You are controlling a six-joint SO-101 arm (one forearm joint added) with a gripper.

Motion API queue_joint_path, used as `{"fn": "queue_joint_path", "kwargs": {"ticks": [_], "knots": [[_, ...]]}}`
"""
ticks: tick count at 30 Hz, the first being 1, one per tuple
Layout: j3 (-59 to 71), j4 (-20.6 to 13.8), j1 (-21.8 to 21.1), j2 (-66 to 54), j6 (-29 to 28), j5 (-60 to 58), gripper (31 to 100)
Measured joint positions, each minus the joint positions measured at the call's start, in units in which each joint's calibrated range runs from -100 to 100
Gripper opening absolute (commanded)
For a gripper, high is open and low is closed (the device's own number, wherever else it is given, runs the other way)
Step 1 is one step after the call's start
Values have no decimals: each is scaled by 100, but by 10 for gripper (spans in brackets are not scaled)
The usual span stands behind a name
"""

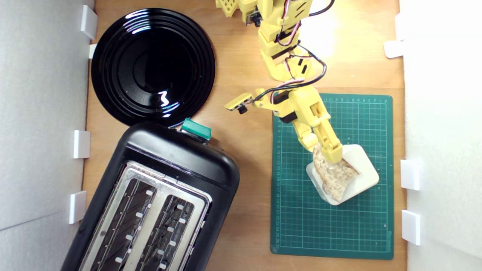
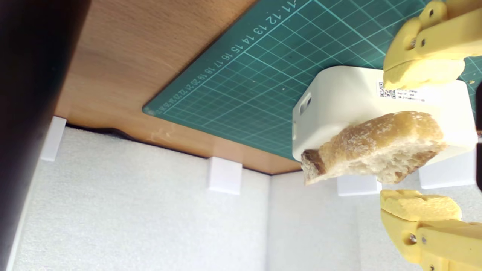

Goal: Pick bread and place in toaster

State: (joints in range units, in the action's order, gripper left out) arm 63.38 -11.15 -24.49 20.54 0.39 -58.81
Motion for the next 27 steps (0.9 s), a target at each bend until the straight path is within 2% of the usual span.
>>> {"fn": "queue_joint_path", "kwargs": {"ticks": [4,20,27], "knots": [[0,0,0,0,0,0,791],[0,-18,0,0,0,0,774],[0,-18,0,0,0,0,644]]}}
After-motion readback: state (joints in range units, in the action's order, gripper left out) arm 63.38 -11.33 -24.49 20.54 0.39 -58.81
